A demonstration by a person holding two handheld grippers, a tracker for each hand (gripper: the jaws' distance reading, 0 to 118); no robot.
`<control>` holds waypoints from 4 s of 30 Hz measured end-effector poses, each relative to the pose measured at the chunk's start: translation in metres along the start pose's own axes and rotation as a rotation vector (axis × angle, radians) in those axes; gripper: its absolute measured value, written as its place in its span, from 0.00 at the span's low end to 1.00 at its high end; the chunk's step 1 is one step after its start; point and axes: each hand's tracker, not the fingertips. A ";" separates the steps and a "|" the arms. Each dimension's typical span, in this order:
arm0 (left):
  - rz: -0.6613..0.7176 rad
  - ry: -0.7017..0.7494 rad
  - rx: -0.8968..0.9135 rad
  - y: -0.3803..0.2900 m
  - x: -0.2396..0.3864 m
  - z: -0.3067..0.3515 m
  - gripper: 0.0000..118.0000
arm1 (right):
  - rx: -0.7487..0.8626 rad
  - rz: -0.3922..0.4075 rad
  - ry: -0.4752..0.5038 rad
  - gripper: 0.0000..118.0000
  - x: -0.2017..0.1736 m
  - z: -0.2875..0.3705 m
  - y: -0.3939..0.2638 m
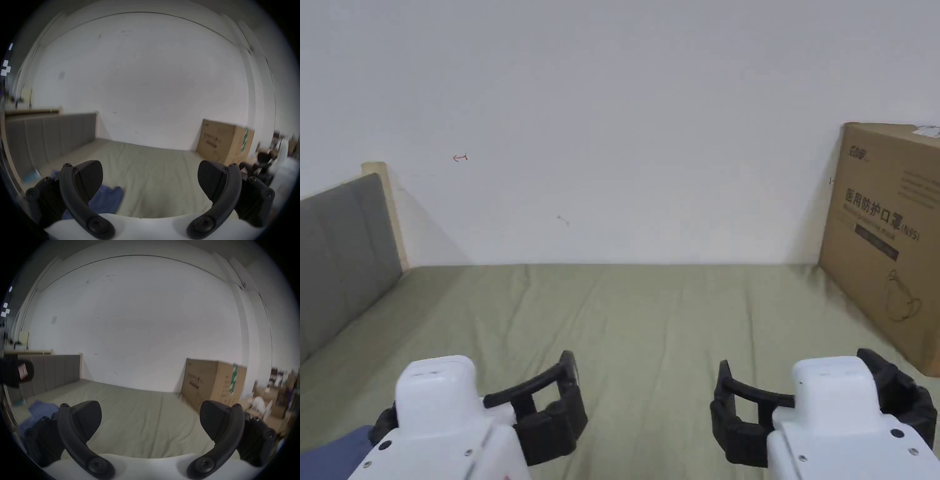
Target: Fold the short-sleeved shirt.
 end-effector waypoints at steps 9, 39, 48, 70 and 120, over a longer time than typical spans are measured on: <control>1.037 -0.017 -0.126 -0.072 -0.084 -0.021 0.99 | 0.071 1.087 0.059 1.00 -0.082 0.001 -0.043; -0.310 0.072 0.002 -0.007 0.025 -0.002 0.90 | -0.119 -0.160 0.009 0.77 0.012 0.006 -0.021; -0.296 0.072 -0.002 -0.011 0.025 -0.002 0.00 | -0.133 -0.125 -0.024 0.00 0.013 0.003 -0.025; -0.299 0.310 0.003 0.018 -0.038 0.041 0.00 | -0.121 -0.134 0.328 0.00 -0.074 -0.016 0.000; 0.008 0.515 -0.937 -0.175 -0.234 -0.159 0.35 | -0.460 -0.055 0.471 0.00 -0.142 -0.057 -0.064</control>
